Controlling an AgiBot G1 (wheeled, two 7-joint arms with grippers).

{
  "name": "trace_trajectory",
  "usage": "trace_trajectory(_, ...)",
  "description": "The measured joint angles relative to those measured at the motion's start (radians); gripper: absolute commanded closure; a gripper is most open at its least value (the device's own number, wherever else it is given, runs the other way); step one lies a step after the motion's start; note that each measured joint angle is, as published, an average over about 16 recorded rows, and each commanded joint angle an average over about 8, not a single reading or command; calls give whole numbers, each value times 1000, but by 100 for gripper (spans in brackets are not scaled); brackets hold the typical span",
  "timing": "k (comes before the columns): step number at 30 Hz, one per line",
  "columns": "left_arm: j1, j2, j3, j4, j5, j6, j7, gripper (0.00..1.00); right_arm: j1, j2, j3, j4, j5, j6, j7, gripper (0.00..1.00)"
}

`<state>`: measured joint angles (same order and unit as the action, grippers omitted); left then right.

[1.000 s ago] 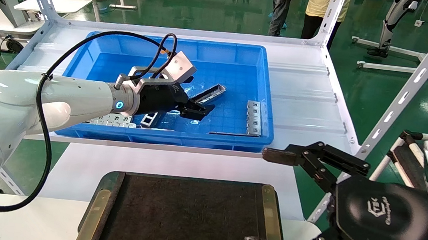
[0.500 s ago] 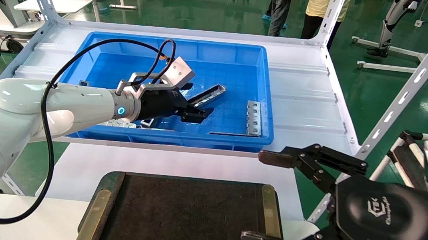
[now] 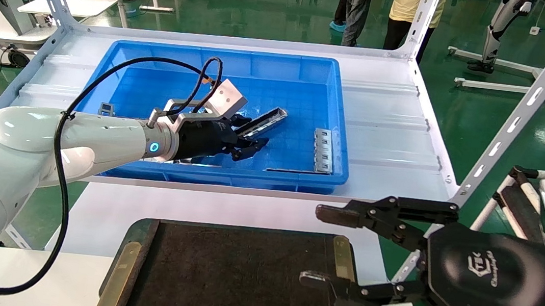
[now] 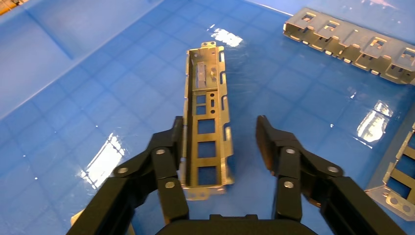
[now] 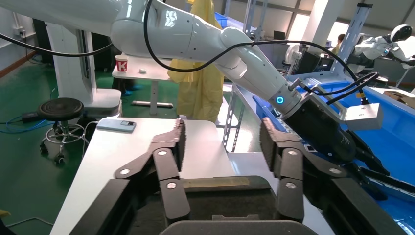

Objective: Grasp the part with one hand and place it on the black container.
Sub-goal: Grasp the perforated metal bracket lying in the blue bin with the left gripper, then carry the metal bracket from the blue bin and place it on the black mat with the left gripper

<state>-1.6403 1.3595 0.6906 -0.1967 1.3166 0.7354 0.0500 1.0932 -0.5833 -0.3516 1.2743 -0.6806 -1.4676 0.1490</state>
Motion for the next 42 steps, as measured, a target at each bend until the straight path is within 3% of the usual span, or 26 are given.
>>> trace_trajectory(18, -32, -27, -12, -9, -108, 83, 73, 100, 0, 0, 0, 0, 0, 0, 0, 100)
trace_trajectory(31, -56, -118, -67, -72, -213, 378, 202, 100, 0, 0, -1, 0, 0, 0, 0, 100)
trace_trajectory(42, 62, -248, -70, -284, -255, 606, 168, 100, 0, 0, -1, 0, 0, 0, 0, 100)
